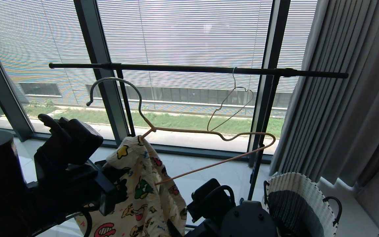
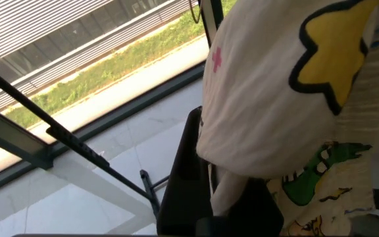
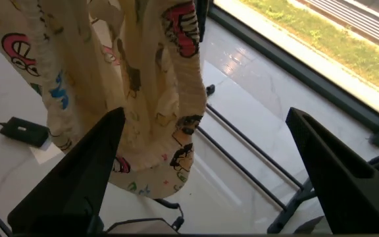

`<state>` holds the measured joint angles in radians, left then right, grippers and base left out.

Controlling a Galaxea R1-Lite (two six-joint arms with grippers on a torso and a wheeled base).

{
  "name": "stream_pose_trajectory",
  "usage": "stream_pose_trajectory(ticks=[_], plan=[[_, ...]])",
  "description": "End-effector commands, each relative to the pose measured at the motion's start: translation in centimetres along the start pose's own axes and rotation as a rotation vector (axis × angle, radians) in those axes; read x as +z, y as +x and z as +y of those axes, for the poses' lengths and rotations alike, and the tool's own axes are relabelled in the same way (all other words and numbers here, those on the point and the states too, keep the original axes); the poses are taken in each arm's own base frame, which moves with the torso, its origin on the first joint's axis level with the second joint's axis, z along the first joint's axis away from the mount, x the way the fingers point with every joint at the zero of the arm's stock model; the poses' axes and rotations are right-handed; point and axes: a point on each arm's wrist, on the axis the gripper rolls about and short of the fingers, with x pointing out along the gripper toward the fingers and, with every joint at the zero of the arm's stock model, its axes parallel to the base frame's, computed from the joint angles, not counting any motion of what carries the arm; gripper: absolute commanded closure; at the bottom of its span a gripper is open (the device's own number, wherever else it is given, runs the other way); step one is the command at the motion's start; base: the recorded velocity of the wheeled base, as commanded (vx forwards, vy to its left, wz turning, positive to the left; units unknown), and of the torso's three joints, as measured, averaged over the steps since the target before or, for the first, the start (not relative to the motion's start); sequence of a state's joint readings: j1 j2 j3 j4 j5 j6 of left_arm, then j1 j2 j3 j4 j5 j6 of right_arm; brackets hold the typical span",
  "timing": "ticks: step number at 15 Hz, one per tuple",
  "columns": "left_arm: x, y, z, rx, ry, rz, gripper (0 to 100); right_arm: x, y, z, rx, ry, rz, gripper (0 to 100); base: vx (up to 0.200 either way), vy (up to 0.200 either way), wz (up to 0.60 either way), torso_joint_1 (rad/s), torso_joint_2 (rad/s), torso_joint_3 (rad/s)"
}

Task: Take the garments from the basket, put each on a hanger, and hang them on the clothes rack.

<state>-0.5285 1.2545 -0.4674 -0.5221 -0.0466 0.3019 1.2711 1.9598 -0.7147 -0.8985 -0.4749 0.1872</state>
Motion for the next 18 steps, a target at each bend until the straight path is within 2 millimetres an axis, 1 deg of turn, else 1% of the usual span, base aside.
stream_pose_trajectory(ticks=[1, 5, 9, 10, 14, 16, 18], plan=[[0.1, 0.2, 0.0, -0.001, 0.000, 0.002, 100, -1.1, 0.4, 0.6, -0.008, -0.021, 0.026, 0, 0.000, 0.000, 0.00, 0.000, 0.00, 0.000], [0.2, 0.1, 0.1, 0.003, -0.001, -0.006, 100, -2.1, 0.9, 0.5, -0.028, -0.036, 0.053, 0, 0.000, 0.000, 0.00, 0.000, 0.00, 0.000], [0.3, 0.0, 0.5, 0.027, -0.007, -0.007, 100, -3.1, 0.7, -0.1, -0.048, -0.054, 0.089, 0, 0.000, 0.000, 0.00, 0.000, 0.00, 0.000], [0.4, 0.0, 0.6, 0.030, -0.007, -0.011, 100, -3.3, 0.7, -0.5, -0.060, -0.057, 0.098, 100, 0.000, 0.000, 0.00, 0.000, 0.00, 0.000], [0.2, 0.0, 0.7, 0.037, -0.007, -0.004, 100, -2.9, 0.9, -1.9, -0.122, -0.058, 0.091, 100, 0.000, 0.000, 0.00, 0.000, 0.00, 0.000], [0.1, 0.0, 0.9, 0.051, -0.011, 0.001, 100, -2.7, 0.7, -3.4, -0.160, -0.077, 0.099, 100, 0.000, 0.000, 0.00, 0.000, 0.00, 0.000], [-0.3, -0.1, 1.5, 0.084, -0.014, 0.018, 100, -2.0, 0.5, -5.3, -0.210, -0.062, 0.089, 100, 0.000, 0.000, 0.00, 0.000, 0.00, 0.000]])
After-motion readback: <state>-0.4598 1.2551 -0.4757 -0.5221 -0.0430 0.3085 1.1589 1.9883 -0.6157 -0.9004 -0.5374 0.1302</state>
